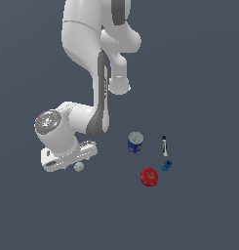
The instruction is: Pick up a designated object from a clutter of objects.
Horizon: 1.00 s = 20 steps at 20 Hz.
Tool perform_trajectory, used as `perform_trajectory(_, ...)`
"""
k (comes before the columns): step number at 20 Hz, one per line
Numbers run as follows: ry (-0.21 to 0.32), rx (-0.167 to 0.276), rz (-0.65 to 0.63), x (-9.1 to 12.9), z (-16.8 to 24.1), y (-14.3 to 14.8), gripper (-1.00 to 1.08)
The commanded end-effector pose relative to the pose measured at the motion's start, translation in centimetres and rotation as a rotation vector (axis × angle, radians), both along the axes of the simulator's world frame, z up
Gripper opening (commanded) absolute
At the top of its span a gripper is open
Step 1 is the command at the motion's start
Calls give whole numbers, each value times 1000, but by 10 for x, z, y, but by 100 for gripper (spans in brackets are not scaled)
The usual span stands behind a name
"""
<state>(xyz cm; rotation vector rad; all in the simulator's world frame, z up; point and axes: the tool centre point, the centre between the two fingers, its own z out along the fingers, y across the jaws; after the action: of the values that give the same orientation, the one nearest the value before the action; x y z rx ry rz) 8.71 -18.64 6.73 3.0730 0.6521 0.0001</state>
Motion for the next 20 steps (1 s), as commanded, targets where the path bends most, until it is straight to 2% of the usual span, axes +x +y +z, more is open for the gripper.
perform_trajectory(1, 1, 0, 0, -1, -8, 0, 100)
perform_trajectory(7, 0, 0, 2, -1, -38, 0, 100)
perform_trajectory(13, 0, 0, 3, 0, -46, -1, 100)
perform_trajectory(14, 0, 0, 3, 0, -46, -1, -100)
perform_trajectory(20, 0, 0, 3, 0, -46, -1, -100)
